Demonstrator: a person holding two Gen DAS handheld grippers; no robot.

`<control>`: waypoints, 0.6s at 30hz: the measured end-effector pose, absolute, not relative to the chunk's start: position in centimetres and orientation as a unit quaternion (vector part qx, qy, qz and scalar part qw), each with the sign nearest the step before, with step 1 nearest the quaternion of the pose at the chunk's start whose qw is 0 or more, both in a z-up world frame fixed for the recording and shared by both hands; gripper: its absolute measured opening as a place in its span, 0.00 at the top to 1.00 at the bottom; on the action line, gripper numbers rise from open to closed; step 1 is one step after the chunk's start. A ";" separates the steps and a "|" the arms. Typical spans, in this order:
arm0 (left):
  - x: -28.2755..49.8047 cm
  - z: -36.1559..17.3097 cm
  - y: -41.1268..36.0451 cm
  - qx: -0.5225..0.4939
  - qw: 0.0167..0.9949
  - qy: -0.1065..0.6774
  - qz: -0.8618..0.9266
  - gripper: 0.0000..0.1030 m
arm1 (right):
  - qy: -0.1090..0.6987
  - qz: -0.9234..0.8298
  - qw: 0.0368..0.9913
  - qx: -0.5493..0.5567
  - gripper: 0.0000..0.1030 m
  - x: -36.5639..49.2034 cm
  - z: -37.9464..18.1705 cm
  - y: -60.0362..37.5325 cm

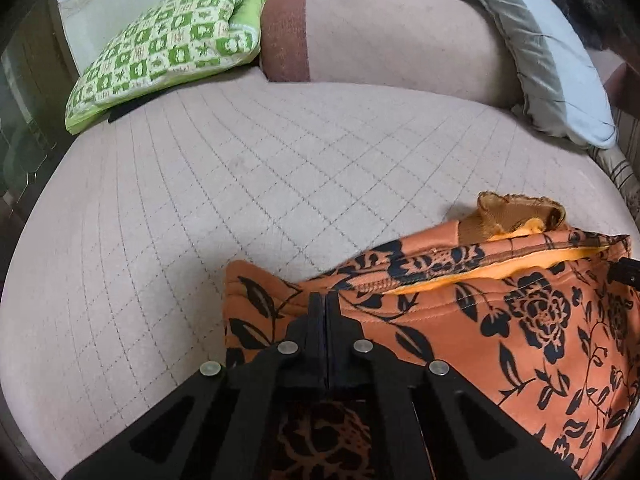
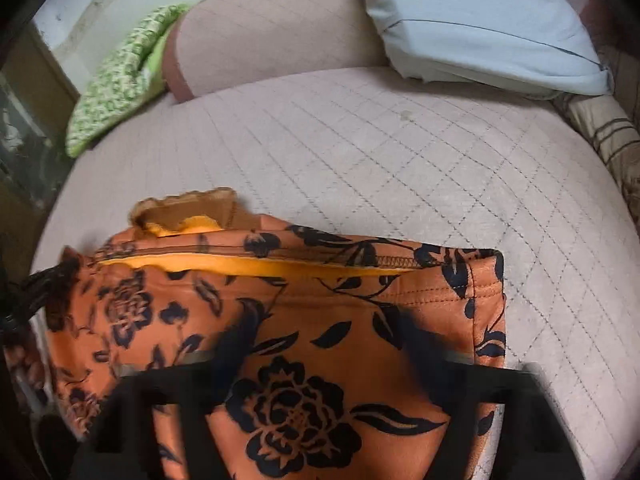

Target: Fold small clothes

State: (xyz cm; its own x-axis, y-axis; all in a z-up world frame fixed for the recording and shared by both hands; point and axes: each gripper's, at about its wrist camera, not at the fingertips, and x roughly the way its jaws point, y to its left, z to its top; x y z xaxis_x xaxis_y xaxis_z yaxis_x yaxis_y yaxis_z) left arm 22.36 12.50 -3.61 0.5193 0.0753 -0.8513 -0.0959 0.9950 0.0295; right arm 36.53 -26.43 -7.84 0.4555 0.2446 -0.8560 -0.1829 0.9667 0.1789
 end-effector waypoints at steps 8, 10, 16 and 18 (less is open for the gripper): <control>20.9 -1.9 11.4 -0.016 0.882 0.470 0.036 1.00 | 0.510 0.112 0.852 -0.016 0.93 36.7 -8.6 -24.3; 20.8 -2.3 9.6 0.016 0.878 0.478 0.014 0.94 | 0.509 0.113 0.853 -0.008 0.94 36.7 -8.5 -24.5; 21.9 -5.8 8.3 0.040 0.853 0.519 0.017 1.00 | 0.503 0.116 0.857 0.005 0.95 35.5 -7.0 -26.3; 21.8 -5.0 8.5 0.029 0.860 0.509 0.013 1.00 | 0.493 0.117 0.862 0.017 0.95 35.1 -6.1 -27.0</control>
State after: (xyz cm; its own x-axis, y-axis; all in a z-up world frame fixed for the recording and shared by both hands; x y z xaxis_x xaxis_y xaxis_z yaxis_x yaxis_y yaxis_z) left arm 21.85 8.46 -5.01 0.4807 0.0518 -0.8753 0.0073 0.9980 0.0630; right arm 35.14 -27.02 -6.11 0.4872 0.2178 -0.8457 -0.1853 0.9721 0.1436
